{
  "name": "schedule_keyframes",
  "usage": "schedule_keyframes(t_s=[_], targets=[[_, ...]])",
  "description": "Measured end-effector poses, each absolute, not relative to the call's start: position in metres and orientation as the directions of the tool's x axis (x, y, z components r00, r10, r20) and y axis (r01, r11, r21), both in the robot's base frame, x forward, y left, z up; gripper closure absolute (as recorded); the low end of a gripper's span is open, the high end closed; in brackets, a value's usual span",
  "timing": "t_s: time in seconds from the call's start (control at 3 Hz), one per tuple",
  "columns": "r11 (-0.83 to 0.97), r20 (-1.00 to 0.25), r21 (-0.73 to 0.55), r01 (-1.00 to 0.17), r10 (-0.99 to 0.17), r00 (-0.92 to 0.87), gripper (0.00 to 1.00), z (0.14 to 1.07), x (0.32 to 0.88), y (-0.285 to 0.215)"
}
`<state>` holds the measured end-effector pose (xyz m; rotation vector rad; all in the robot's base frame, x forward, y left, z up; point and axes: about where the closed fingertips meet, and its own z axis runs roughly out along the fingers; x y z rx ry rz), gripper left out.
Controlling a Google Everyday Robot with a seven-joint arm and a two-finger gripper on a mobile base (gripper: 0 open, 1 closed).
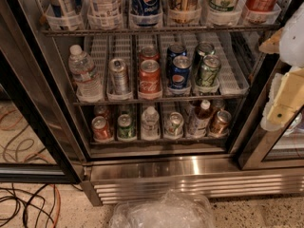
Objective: Pick blue plastic bottle from bottom shelf of fridge
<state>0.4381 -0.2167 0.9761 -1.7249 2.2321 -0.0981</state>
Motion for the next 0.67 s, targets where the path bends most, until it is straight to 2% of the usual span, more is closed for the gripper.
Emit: schedule_keyframes(t_s=[0.33, 0.67], targets=[[0.270, -0.207, -0.245, -0.931, -0.953, -0.222, 0.00, 0.976, 0.438, -0.217], [0.324, -0.280, -0.218, -0.920, -0.924, -0.259, 0.00, 0.968, 0.444, -0.203]])
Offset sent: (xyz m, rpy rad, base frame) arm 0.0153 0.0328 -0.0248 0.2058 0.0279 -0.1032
